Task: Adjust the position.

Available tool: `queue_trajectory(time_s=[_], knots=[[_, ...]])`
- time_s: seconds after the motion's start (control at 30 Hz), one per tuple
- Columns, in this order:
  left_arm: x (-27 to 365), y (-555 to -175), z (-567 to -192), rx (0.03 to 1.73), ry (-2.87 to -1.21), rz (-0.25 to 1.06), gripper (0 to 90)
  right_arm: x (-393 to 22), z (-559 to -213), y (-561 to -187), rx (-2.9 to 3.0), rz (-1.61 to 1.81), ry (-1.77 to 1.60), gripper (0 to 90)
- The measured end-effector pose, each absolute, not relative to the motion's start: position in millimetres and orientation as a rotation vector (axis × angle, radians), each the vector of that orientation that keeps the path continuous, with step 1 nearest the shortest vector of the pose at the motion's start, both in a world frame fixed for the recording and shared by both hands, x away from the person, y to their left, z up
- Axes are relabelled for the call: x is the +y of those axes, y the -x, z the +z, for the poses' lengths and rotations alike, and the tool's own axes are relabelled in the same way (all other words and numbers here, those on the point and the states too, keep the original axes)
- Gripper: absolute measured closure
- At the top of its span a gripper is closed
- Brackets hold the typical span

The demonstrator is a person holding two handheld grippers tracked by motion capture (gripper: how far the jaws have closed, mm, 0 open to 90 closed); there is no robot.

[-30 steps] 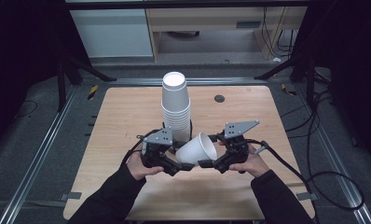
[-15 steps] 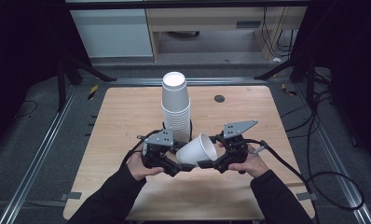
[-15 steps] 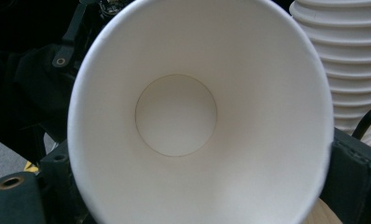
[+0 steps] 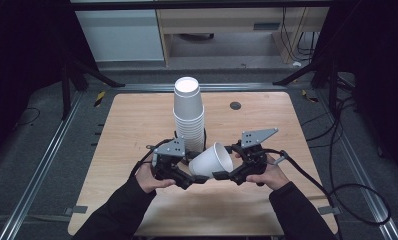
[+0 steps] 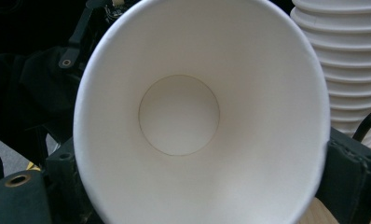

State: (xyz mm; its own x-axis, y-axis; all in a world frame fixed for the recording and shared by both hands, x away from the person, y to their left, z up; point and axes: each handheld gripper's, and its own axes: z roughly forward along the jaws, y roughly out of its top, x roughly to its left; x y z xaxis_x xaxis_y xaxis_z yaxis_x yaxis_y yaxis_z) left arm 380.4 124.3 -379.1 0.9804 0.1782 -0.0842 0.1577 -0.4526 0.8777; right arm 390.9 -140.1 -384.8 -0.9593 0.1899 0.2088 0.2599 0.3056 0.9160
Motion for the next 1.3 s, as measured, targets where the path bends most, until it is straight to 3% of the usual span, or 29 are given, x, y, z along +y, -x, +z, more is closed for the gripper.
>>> queue_trajectory(time_s=[0.63,1.3], knots=[[147,-381,-385,0.323,-2.086,0.098,16.4,-163,-368,-391,-2.503,-1.876,0.491,9.9],[222,-388,-410,0.712,-2.007,0.276,16.0,-191,-365,-395,-2.655,-1.862,0.807,9.7]])
